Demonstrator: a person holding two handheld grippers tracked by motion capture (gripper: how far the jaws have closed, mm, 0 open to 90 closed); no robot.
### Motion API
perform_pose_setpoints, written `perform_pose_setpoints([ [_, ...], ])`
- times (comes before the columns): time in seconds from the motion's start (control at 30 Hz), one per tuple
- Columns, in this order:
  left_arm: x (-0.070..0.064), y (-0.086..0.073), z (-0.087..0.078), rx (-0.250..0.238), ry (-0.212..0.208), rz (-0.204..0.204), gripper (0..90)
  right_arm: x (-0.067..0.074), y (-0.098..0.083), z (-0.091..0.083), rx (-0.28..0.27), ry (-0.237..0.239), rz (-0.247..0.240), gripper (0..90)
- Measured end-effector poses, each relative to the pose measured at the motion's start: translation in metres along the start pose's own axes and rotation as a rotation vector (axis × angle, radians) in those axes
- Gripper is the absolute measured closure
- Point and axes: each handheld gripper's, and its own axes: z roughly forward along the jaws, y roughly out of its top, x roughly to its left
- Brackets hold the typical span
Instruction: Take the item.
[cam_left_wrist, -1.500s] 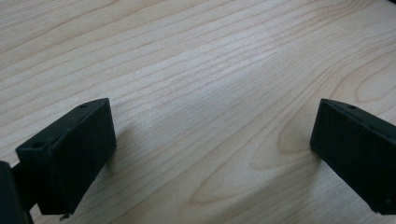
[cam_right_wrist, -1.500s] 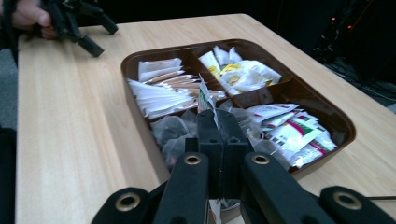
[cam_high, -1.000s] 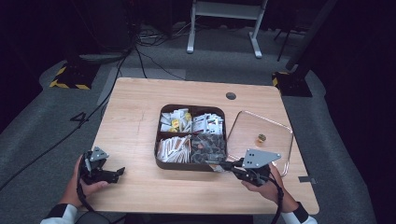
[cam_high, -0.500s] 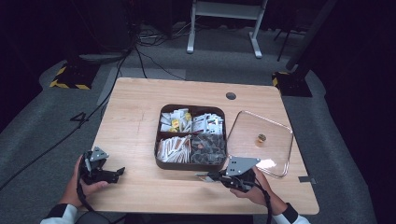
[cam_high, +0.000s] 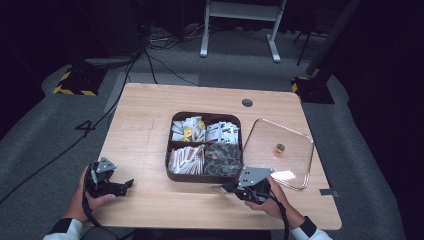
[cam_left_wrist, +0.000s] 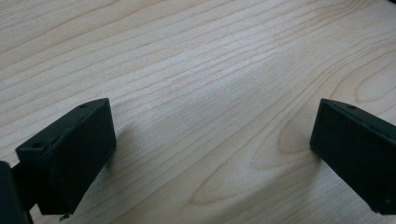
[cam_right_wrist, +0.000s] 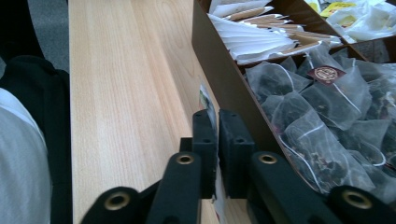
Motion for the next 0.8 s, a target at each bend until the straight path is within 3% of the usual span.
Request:
perform_pose_setpoints([
  [0.27, 0.0, 0.0, 0.0, 0.0, 0.001, -0.003, 0.5, 0.006, 0.001, 0.003, 0.021, 0.058, -0.015, 71.0],
  [0.37, 0.0, 0.0, 0.0, 0.0, 0.0, 0.0, 0.5, 0.01, 0.001, 0.006, 0.056, 0.097, -0.028, 63.4],
  [0.4, 0.0, 0.0, 0.0, 0.0, 0.001, -0.002, 0.5, 0.011, 0.0, 0.008, 0.083, 0.121, -0.028, 56.7],
  [0.47, 0.0, 0.0, 0.0, 0.0, 0.001, -0.002, 0.5, 0.012, -0.002, 0.01, 0.108, 0.138, -0.032, 53.6],
  [0.67, 0.0, 0.0, 0.0, 0.0, 0.001, -0.001, 0.5, 0.009, -0.004, 0.011, 0.105, 0.139, -0.015, 49.2],
  [0.8, 0.0, 0.0, 0.0, 0.001, 0.0, 0.0, 0.5, 0.003, -0.005, 0.006, 0.089, 0.111, 0.004, 43.2],
])
